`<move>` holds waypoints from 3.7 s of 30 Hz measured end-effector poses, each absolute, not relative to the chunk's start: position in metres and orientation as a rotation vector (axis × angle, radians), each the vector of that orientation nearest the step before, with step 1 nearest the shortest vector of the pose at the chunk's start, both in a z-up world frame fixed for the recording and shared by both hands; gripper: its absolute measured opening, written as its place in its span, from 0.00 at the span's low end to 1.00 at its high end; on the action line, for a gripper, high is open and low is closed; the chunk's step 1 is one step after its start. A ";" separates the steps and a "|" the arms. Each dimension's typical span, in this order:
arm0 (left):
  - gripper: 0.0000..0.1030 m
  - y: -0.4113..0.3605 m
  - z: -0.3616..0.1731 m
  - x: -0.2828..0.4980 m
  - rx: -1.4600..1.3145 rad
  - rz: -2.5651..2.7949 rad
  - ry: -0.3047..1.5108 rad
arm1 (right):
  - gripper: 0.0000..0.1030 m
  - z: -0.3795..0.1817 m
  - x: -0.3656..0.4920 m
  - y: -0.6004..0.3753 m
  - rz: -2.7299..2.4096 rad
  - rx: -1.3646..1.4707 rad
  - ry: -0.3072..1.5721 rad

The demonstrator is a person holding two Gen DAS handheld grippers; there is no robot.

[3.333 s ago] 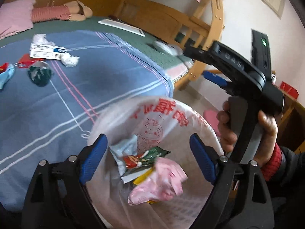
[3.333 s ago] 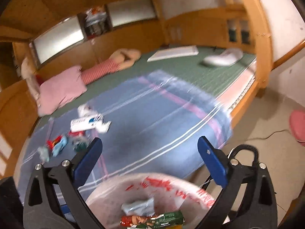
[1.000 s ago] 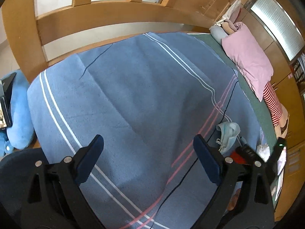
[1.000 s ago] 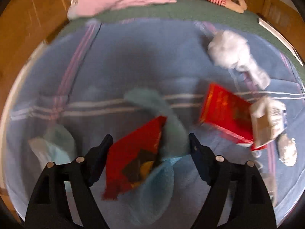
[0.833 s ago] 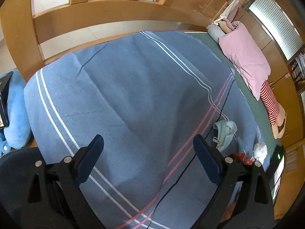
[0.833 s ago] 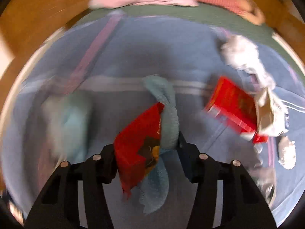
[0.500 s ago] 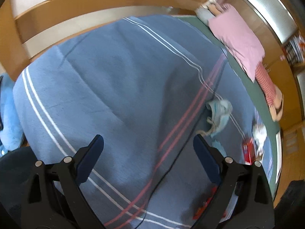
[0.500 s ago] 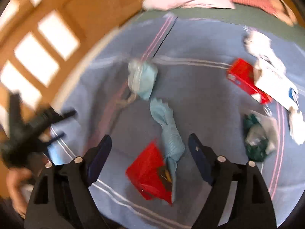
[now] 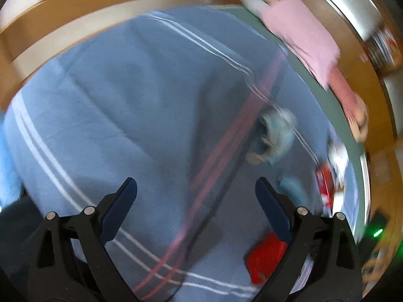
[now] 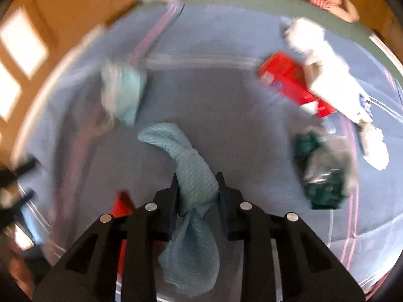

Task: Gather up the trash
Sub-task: 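Grasp the light blue cloth with the right gripper, then lift the blue cloth with the right gripper while the left gripper grasps the red wrapper, then drop the blue cloth and red wrapper into the white plastic bag with both grippers, then grasp the blue face mask with the left gripper while the right gripper grasps the grey plastic bag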

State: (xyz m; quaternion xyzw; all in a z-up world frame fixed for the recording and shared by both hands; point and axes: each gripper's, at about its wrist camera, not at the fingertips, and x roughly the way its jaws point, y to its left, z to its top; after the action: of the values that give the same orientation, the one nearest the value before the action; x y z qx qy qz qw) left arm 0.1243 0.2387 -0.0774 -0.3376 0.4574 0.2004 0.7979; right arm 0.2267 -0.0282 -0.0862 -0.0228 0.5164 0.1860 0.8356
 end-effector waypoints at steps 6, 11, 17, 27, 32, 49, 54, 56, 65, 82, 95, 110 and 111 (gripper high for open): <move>0.92 0.185 -0.081 0.142 -0.685 0.115 1.046 | 0.28 -0.026 0.198 -0.101 0.292 0.072 0.899; 0.93 0.123 -0.095 0.152 -0.552 0.040 1.110 | 0.28 -0.016 0.172 -0.135 0.271 0.138 0.879; 0.81 0.094 -0.116 0.165 -0.257 0.137 1.225 | 0.28 -0.025 0.133 -0.157 0.288 0.186 0.914; 0.14 0.088 -0.108 0.150 -0.169 0.141 1.153 | 0.28 -0.036 0.108 -0.157 0.276 0.177 0.953; 0.11 0.081 -0.102 0.141 -0.111 0.155 1.117 | 0.28 -0.036 0.104 -0.159 0.269 0.188 0.953; 0.11 0.077 -0.075 0.131 -0.206 0.007 0.970 | 0.28 -0.022 0.079 -0.187 0.263 0.191 0.921; 0.11 0.053 -0.069 0.121 -0.226 -0.199 0.944 | 0.28 -0.018 0.047 -0.227 0.216 0.144 0.988; 0.11 0.045 -0.067 0.117 -0.246 -0.271 0.936 | 0.28 -0.023 0.033 -0.239 0.203 0.121 1.043; 0.11 0.016 -0.072 0.099 -0.345 -0.492 0.948 | 0.68 -0.056 -0.002 -0.291 0.096 0.223 1.166; 0.80 -0.106 -0.067 0.008 0.103 -1.048 0.934 | 0.69 -0.027 -0.007 -0.359 -0.104 0.615 0.899; 0.82 0.052 -0.054 0.115 -0.204 0.072 0.857 | 0.69 -0.032 0.017 -0.326 -0.091 0.491 0.915; 0.88 0.179 -0.108 0.285 -0.348 0.446 1.036 | 0.69 -0.041 0.134 -0.210 0.182 0.284 1.071; 0.80 0.177 -0.107 0.289 -0.316 0.441 1.025 | 0.69 -0.040 0.148 -0.198 0.207 0.252 1.065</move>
State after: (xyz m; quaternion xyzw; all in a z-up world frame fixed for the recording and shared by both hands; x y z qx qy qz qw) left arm 0.2887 0.1766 -0.1068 -0.1492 0.4841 0.2082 0.8367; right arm 0.1485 -0.1978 -0.0398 0.1195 0.5055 0.0980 0.8489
